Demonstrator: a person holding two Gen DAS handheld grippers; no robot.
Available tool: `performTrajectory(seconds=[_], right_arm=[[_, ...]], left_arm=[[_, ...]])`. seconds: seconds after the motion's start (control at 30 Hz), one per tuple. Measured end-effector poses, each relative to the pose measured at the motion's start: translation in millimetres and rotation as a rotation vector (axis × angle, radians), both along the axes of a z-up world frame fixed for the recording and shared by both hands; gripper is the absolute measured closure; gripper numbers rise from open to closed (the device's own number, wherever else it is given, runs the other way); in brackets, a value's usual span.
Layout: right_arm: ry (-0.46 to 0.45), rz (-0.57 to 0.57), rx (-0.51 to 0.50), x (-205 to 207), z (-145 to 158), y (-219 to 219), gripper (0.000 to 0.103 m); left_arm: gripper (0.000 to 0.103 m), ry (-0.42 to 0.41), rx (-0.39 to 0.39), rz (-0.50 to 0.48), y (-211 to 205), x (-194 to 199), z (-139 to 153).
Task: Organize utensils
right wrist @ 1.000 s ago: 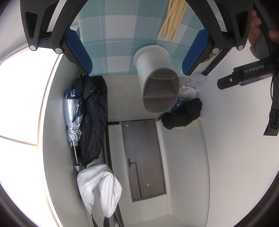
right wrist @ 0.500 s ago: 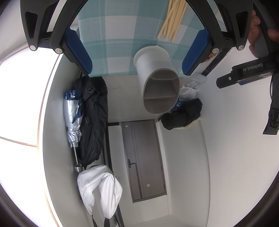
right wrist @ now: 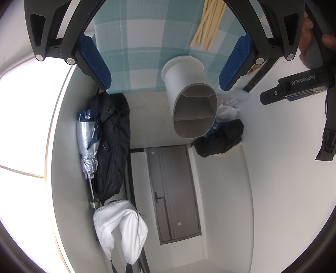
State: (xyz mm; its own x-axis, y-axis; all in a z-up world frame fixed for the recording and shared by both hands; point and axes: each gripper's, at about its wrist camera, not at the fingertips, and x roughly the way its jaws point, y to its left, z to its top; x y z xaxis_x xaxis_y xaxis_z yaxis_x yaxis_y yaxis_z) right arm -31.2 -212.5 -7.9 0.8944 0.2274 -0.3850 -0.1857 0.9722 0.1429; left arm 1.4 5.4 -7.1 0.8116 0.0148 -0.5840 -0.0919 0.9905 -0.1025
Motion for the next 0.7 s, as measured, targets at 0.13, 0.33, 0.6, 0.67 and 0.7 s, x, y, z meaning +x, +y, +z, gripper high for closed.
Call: performTrajectory(seconds=[0.13, 0.33, 0.6, 0.67, 0.7], right_arm=[[0.001, 0.001, 0.002, 0.0, -0.4, -0.2, 0.000], [0.001, 0.000, 0.000, 0.0, -0.3, 0.1, 0.000], [0.008, 0.007, 0.000, 0.8, -1.4, 1.5, 0.000], [0.010, 0.012, 0.002, 0.9, -2.1, 2.6, 0.000], [0.012, 0.016, 0.003, 0.9, -2.3, 2.9, 0.000]], left_arm=[[0.001, -0.003, 0.012, 0.009, -1.0, 0.0, 0.1], [0.001, -0.004, 0.007, 0.008, -0.7, 0.1, 0.0], [0.001, 0.005, 0.003, 0.010, 0.7, 1.1, -1.1], [0.001, 0.012, 0.000, 0.009, 0.8, 2.0, -1.2], [0.001, 0.015, -0.002, 0.009, 1.1, 2.1, -1.4]])
